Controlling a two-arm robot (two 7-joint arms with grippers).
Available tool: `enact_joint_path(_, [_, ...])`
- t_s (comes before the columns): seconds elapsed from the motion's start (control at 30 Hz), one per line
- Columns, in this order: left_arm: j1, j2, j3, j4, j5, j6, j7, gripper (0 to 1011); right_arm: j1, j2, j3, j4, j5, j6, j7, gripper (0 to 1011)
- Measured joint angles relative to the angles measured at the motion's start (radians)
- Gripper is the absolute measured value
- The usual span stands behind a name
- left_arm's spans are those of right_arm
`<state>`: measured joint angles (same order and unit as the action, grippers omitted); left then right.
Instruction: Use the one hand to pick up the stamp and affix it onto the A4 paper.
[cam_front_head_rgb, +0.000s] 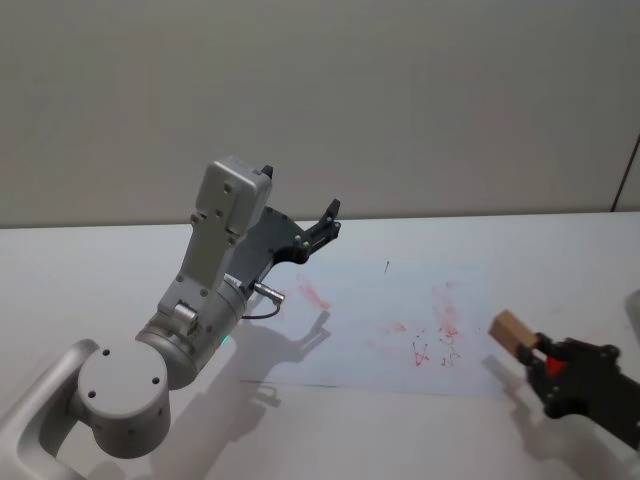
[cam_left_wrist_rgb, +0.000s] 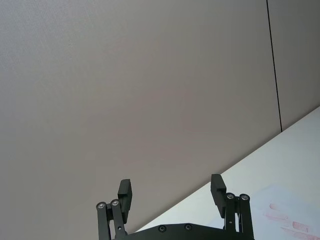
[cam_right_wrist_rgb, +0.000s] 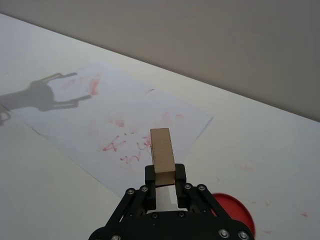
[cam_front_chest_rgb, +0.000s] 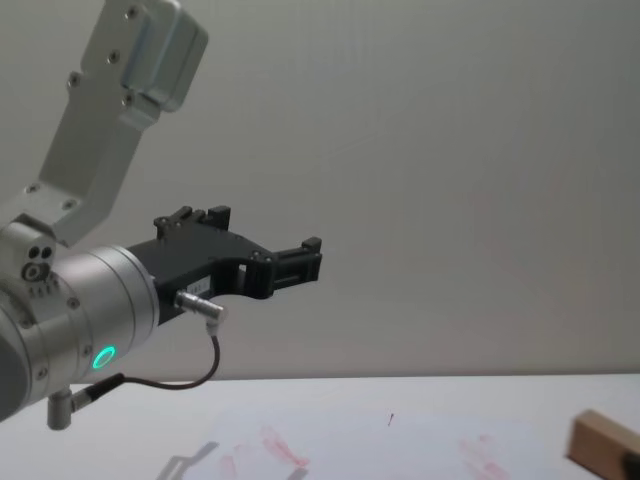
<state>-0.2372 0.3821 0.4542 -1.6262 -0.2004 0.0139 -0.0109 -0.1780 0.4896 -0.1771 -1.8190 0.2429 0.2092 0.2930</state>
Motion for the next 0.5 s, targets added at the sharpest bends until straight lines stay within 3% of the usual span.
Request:
enact_joint_path(0.23, [0.0,0.0,0.0,0.0,0.0,0.0,0.0,1001,0.047,-0.046,-0.035,0.02,-0.041,0.034,0.055,204])
enact_joint_path(0.5, [0.0,0.0,0.0,0.0,0.0,0.0,0.0,1001,0.105,-0.098,-0.077,0.06,-0.131,0.096,0.085,205])
